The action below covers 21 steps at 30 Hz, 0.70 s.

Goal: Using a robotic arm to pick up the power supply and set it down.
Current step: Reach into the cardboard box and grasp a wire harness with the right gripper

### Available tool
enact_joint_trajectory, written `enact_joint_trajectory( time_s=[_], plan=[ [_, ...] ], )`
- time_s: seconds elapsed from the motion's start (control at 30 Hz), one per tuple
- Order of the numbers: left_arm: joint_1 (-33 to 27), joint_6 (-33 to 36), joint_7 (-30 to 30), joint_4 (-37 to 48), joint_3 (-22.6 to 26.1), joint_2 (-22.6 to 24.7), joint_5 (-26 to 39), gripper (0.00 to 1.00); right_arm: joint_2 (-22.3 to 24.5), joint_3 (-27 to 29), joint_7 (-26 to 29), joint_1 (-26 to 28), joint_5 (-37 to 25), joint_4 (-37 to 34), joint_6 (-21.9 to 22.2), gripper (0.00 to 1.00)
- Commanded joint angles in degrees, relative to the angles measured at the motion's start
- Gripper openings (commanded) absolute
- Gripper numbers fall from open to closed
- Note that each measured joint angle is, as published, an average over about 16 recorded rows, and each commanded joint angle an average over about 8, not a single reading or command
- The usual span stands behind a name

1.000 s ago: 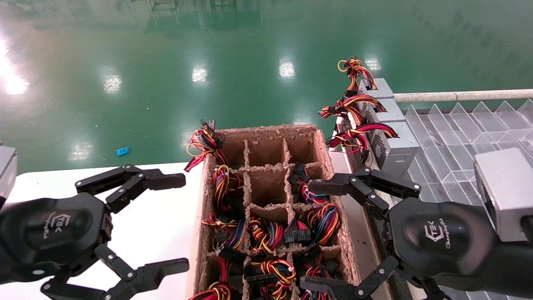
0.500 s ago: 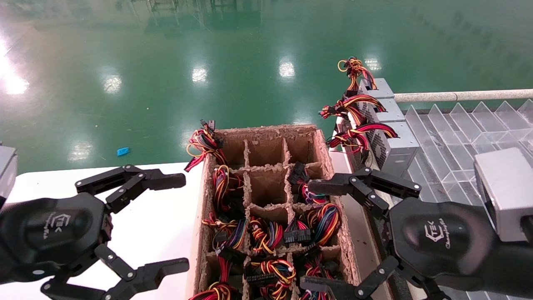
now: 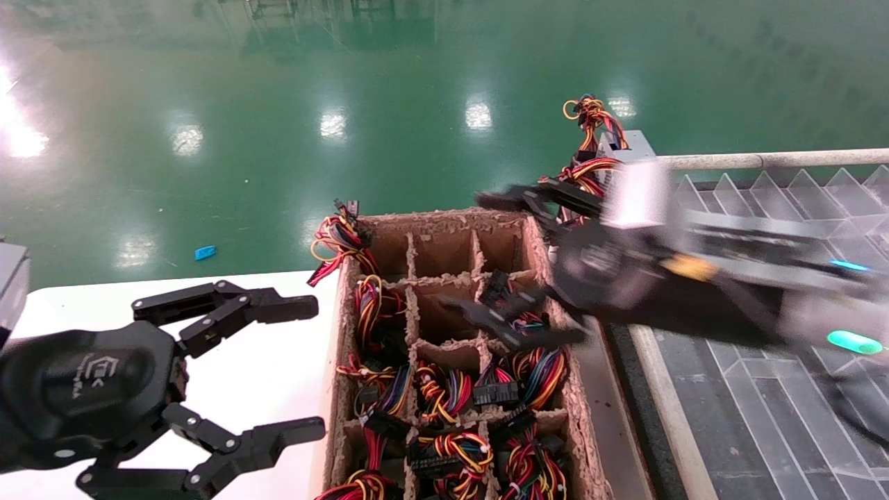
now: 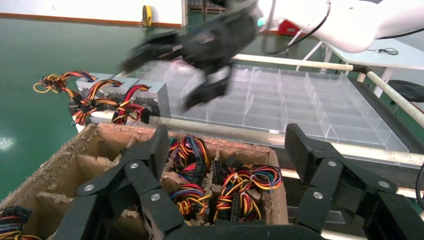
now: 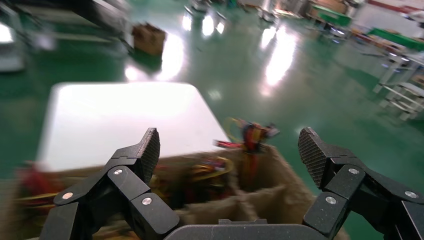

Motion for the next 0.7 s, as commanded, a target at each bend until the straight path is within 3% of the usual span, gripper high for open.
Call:
enact_joint_trajectory(
  time_s=[0.03, 0.37, 0.7],
  plan=[
    [0.00, 0.00, 0.00, 0.00, 0.00, 0.00, 0.00, 0.00, -3.08, -1.56, -1.25, 2.11, -3.90, -1.60, 2.84, 1.00],
    [0.00, 0.00, 0.00, 0.00, 0.00, 0.00, 0.00, 0.00, -17.31, -6.17, -5.92, 8.45, -11.55, -15.88, 10.34, 1.00],
    [0.00, 0.00, 0.00, 0.00, 0.00, 0.00, 0.00, 0.00, -26.47, -6.70, -12.90, 13.44, -11.09, -33.78, 10.38, 1.00]
  ],
)
